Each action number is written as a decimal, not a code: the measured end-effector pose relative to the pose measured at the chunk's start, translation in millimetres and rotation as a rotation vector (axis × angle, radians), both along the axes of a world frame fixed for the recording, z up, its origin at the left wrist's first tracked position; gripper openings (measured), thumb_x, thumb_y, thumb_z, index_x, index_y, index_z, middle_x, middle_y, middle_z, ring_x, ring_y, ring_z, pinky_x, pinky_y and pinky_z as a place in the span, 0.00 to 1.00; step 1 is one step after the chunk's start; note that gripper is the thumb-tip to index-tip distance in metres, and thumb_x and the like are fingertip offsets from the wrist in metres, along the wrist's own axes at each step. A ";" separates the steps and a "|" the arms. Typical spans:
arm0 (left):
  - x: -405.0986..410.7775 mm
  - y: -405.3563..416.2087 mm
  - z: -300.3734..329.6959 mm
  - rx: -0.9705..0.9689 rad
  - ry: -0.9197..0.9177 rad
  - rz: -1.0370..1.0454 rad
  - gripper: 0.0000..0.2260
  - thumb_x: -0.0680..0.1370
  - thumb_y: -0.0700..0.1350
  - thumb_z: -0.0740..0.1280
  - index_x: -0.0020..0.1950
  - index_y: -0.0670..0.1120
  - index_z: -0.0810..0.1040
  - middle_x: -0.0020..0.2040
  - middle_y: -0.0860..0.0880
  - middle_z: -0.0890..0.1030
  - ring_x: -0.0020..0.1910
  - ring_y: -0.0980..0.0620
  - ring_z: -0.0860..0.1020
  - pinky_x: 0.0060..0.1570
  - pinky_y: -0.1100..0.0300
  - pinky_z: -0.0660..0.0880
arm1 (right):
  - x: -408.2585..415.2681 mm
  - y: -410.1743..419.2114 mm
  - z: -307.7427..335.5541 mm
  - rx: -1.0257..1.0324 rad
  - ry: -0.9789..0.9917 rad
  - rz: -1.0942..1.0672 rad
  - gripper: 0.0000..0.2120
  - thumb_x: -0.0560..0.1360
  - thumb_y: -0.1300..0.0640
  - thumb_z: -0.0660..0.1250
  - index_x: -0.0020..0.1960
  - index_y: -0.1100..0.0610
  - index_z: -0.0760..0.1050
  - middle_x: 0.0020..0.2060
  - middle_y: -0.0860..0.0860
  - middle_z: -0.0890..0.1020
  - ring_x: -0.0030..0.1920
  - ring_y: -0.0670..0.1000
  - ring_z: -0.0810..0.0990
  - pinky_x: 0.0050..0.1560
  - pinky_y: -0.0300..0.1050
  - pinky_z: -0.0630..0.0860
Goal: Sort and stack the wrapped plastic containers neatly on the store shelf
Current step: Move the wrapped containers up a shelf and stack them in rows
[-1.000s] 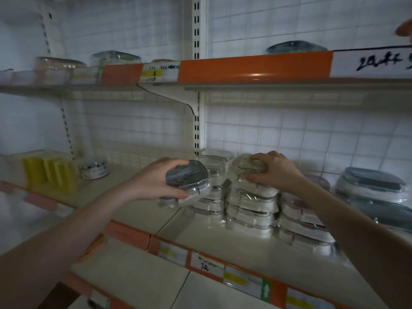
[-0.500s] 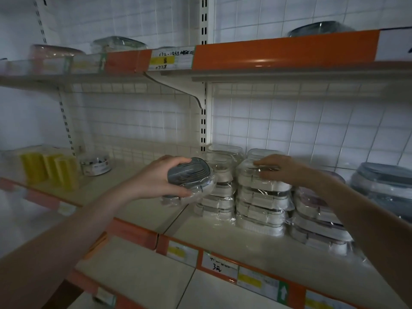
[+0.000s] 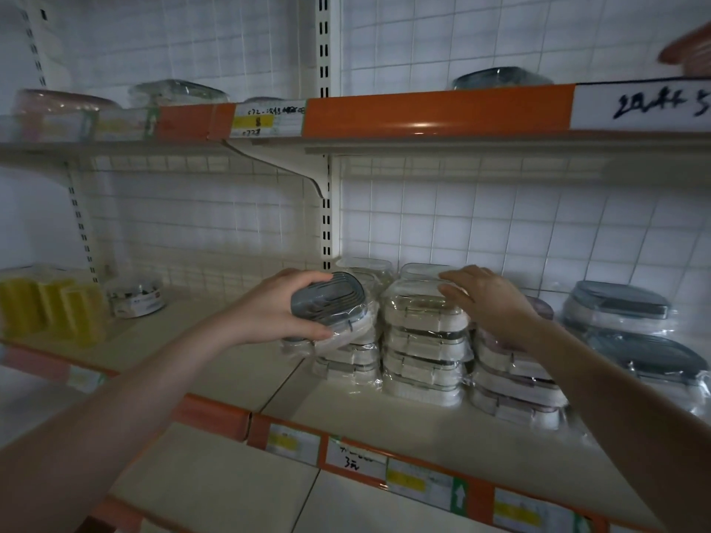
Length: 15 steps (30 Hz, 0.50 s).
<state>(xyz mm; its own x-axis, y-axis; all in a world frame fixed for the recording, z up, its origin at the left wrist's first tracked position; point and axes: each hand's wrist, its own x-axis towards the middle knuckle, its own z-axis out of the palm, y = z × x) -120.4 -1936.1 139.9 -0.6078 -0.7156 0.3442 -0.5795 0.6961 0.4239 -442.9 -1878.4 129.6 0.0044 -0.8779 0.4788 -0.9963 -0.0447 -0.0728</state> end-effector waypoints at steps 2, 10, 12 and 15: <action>-8.9 2.7 3.0 -0.008 -0.007 -0.018 0.38 0.63 0.59 0.76 0.71 0.56 0.66 0.66 0.54 0.69 0.64 0.57 0.68 0.61 0.60 0.66 | -12.8 12.5 3.7 -0.032 0.024 -0.055 0.21 0.80 0.44 0.52 0.68 0.51 0.70 0.62 0.53 0.75 0.61 0.54 0.74 0.62 0.51 0.69; -72.3 23.4 19.4 -0.023 -0.013 -0.113 0.45 0.55 0.69 0.68 0.71 0.57 0.67 0.66 0.56 0.69 0.65 0.57 0.67 0.62 0.59 0.66 | -79.2 93.7 13.5 -0.055 0.033 -0.337 0.18 0.80 0.47 0.56 0.66 0.52 0.72 0.61 0.53 0.75 0.60 0.54 0.73 0.60 0.49 0.67; -93.9 30.0 21.2 -0.035 -0.009 -0.139 0.42 0.59 0.65 0.74 0.71 0.57 0.66 0.67 0.55 0.69 0.66 0.55 0.67 0.65 0.57 0.66 | -100.2 116.6 14.3 -0.069 0.024 -0.394 0.17 0.80 0.48 0.57 0.64 0.52 0.73 0.60 0.54 0.76 0.58 0.55 0.74 0.58 0.48 0.68; -130.2 43.2 25.6 -0.042 -0.016 -0.197 0.38 0.65 0.58 0.77 0.72 0.56 0.66 0.68 0.56 0.68 0.67 0.56 0.66 0.65 0.57 0.65 | -133.0 151.1 13.7 -0.101 -0.010 -0.467 0.15 0.79 0.50 0.59 0.62 0.55 0.76 0.57 0.56 0.78 0.56 0.57 0.75 0.56 0.48 0.69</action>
<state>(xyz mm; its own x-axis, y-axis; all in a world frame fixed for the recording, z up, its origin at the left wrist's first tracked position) -250.6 -1892.9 165.5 -0.7402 -0.5675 0.3605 -0.4370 0.8136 0.3836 -575.9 -1727.3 143.3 -0.3849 -0.7336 0.5600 -0.9106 0.4007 -0.1009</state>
